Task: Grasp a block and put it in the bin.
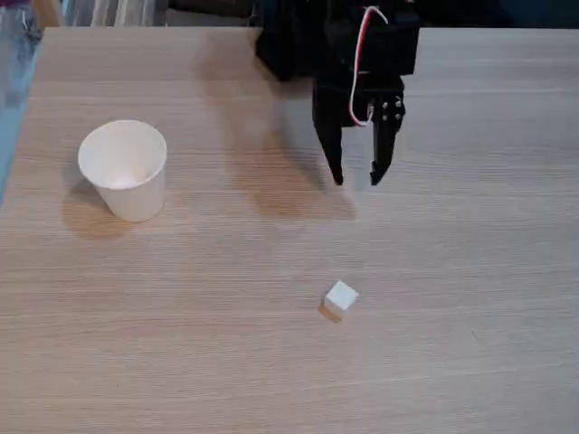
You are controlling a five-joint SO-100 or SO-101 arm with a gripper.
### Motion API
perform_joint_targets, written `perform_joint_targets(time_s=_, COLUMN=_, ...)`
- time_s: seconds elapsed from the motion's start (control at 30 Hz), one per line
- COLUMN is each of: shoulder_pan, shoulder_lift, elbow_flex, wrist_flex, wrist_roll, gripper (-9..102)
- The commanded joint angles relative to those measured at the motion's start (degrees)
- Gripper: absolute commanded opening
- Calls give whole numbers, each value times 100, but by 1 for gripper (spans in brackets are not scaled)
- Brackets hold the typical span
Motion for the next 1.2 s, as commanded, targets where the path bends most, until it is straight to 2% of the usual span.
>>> perform_joint_targets(time_s=0.0, shoulder_pan=-70, shoulder_lift=-308, elbow_flex=-598, wrist_flex=237, wrist_roll=202, gripper=21)
perform_joint_targets(time_s=0.17, shoulder_pan=-26, shoulder_lift=-949, elbow_flex=-1310, wrist_flex=747, wrist_roll=527, gripper=21)
perform_joint_targets(time_s=0.43, shoulder_pan=18, shoulder_lift=-1775, elbow_flex=-1986, wrist_flex=1107, wrist_roll=1354, gripper=21)
perform_joint_targets(time_s=0.77, shoulder_pan=-79, shoulder_lift=-2373, elbow_flex=-2408, wrist_flex=835, wrist_roll=2206, gripper=22)
perform_joint_targets(time_s=1.17, shoulder_pan=70, shoulder_lift=-3226, elbow_flex=-3313, wrist_flex=404, wrist_roll=2180, gripper=24)
